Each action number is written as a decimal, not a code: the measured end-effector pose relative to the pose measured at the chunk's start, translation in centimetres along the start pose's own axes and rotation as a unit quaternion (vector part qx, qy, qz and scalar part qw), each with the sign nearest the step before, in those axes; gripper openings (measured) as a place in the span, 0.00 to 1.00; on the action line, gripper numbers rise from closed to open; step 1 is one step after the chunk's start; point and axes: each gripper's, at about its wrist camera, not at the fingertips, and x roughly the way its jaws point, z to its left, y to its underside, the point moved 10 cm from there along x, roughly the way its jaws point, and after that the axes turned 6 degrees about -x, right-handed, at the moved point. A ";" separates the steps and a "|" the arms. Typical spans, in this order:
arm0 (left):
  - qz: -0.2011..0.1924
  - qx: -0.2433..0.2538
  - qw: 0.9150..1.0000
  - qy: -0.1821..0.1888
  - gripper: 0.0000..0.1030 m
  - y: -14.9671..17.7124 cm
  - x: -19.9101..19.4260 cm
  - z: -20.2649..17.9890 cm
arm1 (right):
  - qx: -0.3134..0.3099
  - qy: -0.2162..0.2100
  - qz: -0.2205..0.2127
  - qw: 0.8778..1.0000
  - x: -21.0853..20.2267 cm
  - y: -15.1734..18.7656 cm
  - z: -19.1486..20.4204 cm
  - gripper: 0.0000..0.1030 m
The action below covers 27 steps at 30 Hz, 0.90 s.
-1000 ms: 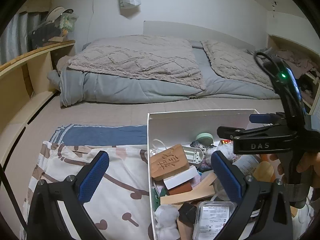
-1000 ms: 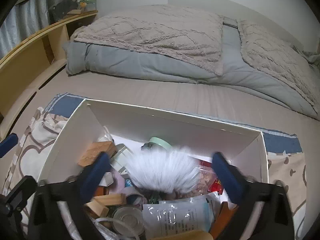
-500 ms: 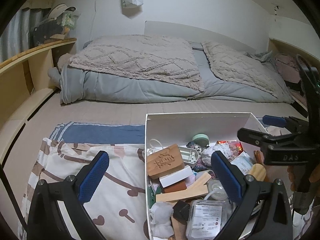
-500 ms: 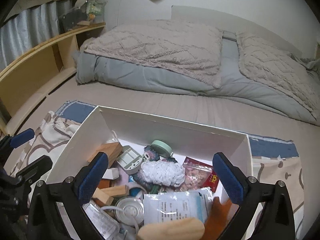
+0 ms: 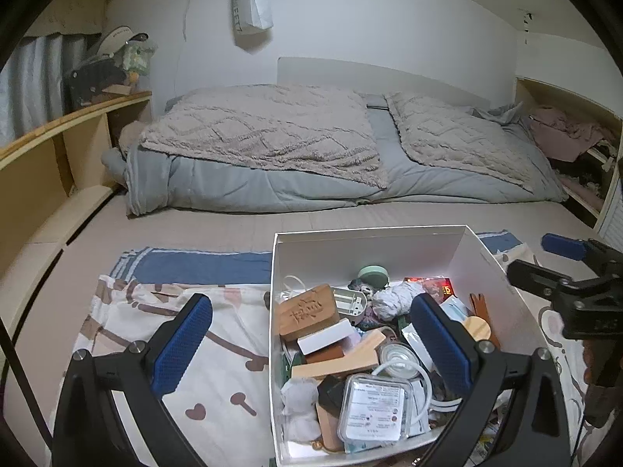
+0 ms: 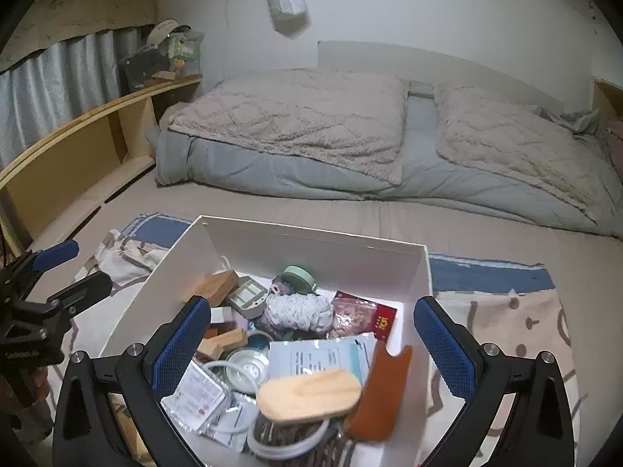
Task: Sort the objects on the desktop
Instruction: 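Withdraw both open tools from the box toward the scattered items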
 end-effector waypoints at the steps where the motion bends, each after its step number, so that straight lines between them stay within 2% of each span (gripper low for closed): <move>1: -0.002 0.000 1.000 -0.001 1.00 0.0 -0.3 -0.1 | 0.000 0.001 -0.003 1.000 -0.5 0.0 0.0 1.00; 10: -0.043 0.000 0.999 -0.004 1.00 -0.7 -5.0 -0.7 | -0.006 0.005 -0.042 0.999 -5.2 0.2 0.5 1.00; 15: -0.059 0.001 0.998 -0.003 1.00 -0.9 -7.8 -1.4 | -0.028 0.021 -0.062 0.997 -8.2 0.5 1.3 1.00; 27: -0.087 0.047 0.995 0.010 1.00 -0.4 -14.2 -5.0 | -0.016 0.034 -0.073 0.997 -13.3 2.1 0.8 1.00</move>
